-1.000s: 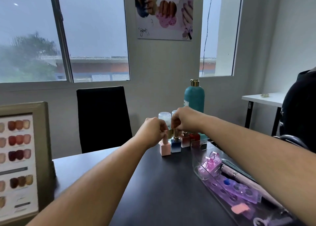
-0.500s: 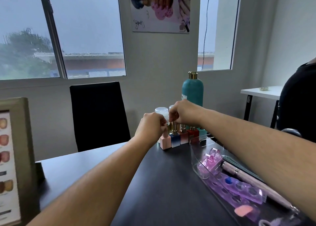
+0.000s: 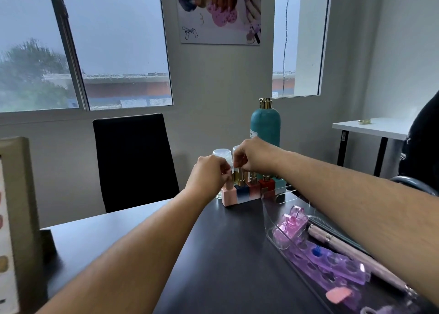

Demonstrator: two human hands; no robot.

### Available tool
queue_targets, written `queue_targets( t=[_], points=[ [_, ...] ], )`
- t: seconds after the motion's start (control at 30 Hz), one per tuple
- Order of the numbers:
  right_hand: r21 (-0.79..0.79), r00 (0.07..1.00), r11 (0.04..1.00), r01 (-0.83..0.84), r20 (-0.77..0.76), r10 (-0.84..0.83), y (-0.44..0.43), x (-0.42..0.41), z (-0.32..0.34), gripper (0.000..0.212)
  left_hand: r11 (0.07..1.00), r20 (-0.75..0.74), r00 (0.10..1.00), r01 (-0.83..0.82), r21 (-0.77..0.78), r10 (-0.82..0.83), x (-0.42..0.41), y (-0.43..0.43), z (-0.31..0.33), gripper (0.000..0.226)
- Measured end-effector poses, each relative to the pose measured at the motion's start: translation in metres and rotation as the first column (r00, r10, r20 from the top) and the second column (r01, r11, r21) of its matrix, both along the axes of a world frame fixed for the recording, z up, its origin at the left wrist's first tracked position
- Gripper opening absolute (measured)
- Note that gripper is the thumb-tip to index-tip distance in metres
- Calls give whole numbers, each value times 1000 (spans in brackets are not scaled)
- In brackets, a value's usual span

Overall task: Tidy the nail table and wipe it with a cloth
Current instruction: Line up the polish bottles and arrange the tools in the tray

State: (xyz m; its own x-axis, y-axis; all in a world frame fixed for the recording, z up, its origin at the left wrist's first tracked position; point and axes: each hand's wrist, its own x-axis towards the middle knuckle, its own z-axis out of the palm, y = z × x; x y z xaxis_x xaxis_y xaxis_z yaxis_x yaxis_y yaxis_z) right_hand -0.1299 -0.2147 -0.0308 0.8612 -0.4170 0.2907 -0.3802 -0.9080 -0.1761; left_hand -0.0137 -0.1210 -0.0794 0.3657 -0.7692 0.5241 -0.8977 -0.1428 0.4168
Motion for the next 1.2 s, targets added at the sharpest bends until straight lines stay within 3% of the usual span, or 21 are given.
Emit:
queue_targets(
  t=[0.23,0.4,0.6,0.83,0.97,1.2],
  points=[
    [-9,1000,1000,-7,-4,7,0,-1,0,16,1000,4,1000,1,-3,-1,1,-2,0,13],
    [-7,1000,1000,-2,7,2,2,-11,8,18,999,17,999,-27,-36,27,3,7,7,27],
    [17,999,1000,-8,54,7,25,-45,30,18,999,103,994,-15,-52,20,-11,43,36,16],
    [34,993,999,37,110,-40,62,-113,44,13,996,82,996,50,-69,-44,-64,89,51,5],
    [73,991,992,101,77,-107,69,-151,30,10,994,67,992,109,31,-111,-97,93,42,5],
    [111,958,954,279,-96,-269,51,-181,-6,12,956,86,981,146,256,-173,-131,61,26,26]
  ],
)
